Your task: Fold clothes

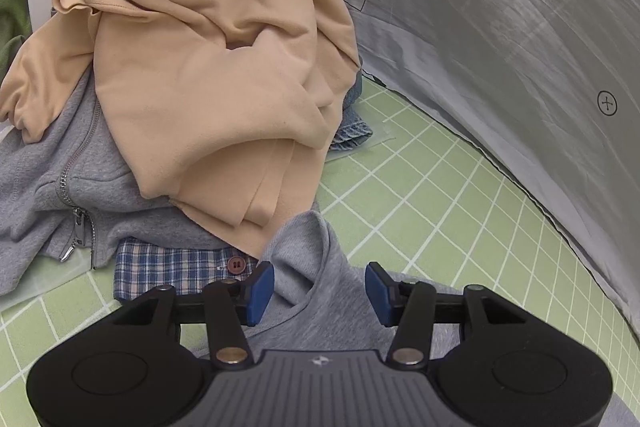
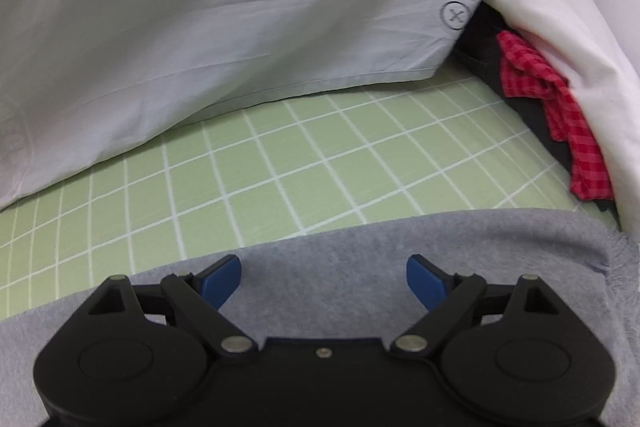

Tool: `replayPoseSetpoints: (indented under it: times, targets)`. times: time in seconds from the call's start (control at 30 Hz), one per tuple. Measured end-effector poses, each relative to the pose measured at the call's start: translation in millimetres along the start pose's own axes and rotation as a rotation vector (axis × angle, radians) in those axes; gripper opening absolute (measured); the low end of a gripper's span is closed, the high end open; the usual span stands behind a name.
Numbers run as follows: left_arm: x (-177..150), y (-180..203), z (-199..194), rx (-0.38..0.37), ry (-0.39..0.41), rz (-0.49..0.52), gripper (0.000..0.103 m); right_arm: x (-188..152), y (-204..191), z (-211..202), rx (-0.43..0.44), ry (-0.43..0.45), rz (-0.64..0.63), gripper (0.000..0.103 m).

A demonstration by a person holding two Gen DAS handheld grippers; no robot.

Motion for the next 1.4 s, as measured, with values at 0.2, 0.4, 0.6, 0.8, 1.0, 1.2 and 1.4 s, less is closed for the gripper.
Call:
replayPoseSetpoints:
  times: [0.2,0.4,0.6,0.8,1.0,1.2,1.4]
  targets:
    - [-6,-2,7,0.009,-0.035,0.018,0.052,2,60,16,-0.113,-0.019,0.144,0.090]
    - [-8,2,11,0.009,-0.049,0.043,0.051,0,106,29,-0.157,0.006,0.226,0.091]
    - [-9,16,17,-0.008,-0.065,0.097,0.051,7,142,40,-0.241,0.038,0.275,0.091]
    - [-10,30,22,-0.046,-0.060,0.135,0.050,12,159,48,-0.305,0.049,0.284,0.091]
    - [7,36,15,-0.073,0.054,0.128,0.004,8,160,48,-0.323,0.060,0.261,0.091]
    - [41,35,-2,-0.092,0.266,0.063,0.017,8,158,49,-0.339,0.058,0.249,0.091]
    - [32,10,-9,0.011,0.129,0.061,0.058,9,148,46,-0.356,0.038,0.192,0.090]
Point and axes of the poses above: each gripper's, at about its wrist camera, not at the fingertips, and z roughly the way its jaws point, y to its right, x to its top, the point moved 1 cm from there along z, roughly the way its jaws point, and after that the axes turned 6 degrees about y, right-handed, at the moved point
